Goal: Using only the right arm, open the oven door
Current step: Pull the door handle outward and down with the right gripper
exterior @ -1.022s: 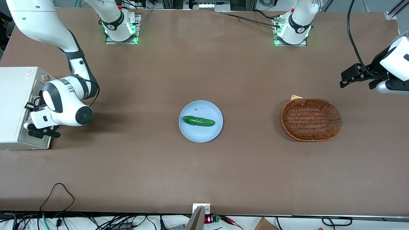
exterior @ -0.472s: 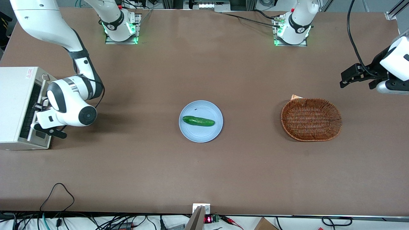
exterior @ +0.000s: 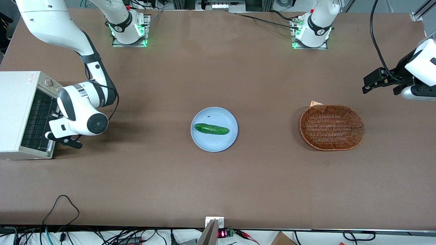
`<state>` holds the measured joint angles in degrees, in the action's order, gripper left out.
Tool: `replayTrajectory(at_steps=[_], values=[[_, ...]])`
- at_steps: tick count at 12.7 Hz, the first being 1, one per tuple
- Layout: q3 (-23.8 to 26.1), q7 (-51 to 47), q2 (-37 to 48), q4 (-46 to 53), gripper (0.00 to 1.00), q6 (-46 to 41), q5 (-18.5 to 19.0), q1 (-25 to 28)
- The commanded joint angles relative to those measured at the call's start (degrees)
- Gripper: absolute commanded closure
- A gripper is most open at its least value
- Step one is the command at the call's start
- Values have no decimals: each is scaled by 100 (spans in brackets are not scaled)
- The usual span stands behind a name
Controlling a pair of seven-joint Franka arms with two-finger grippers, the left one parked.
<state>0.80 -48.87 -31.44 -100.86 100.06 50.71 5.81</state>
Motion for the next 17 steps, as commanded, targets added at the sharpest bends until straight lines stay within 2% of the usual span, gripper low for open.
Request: replayTrajectory(at_steps=[1, 4, 17], values=[[-27, -61, -231, 85, 97, 65, -202, 8], [-36, -61, -362, 85, 97, 425, -369, -1], [-27, -61, -855, 85, 97, 602, -624, 70]])
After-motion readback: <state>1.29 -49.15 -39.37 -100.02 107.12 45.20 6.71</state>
